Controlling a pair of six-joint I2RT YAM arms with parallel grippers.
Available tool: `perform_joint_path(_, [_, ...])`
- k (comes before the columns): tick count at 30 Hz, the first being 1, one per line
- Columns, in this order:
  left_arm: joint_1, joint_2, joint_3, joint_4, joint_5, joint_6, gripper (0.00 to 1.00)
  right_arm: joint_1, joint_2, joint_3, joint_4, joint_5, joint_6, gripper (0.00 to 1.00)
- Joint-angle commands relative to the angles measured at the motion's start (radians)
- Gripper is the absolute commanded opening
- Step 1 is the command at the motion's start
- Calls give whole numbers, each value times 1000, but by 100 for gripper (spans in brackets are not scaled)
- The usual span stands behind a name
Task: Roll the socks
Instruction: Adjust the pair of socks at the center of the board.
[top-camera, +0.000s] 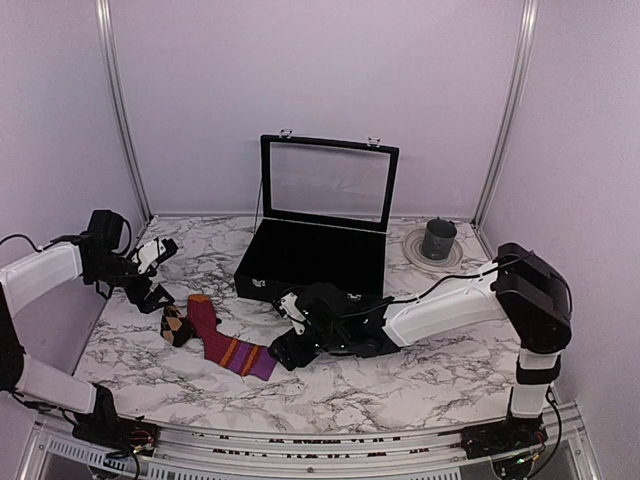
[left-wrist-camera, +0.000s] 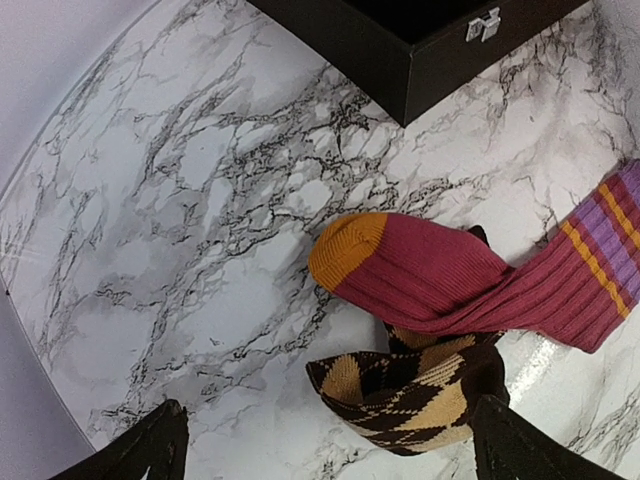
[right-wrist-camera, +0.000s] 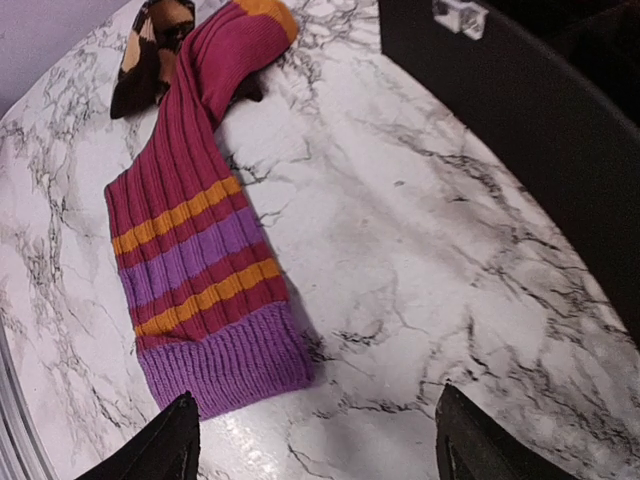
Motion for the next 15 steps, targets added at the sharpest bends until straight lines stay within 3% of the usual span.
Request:
perform_joint_path(1, [-20, 11, -54, -11, -67, 66, 100, 25, 96, 86, 4, -81, 28, 77])
perform_joint_path(9, [-101, 48, -104, 84, -175, 71, 99, 31, 202, 150, 6, -122, 33, 67])
perform_joint_path(12, [-135, 83, -110, 121, -222, 60, 99, 31, 224, 171, -10, -115, 36, 51])
perform_joint_path(15, [-152, 122, -108, 132, -267, 62, 99, 26, 211, 158, -21, -82, 39, 26])
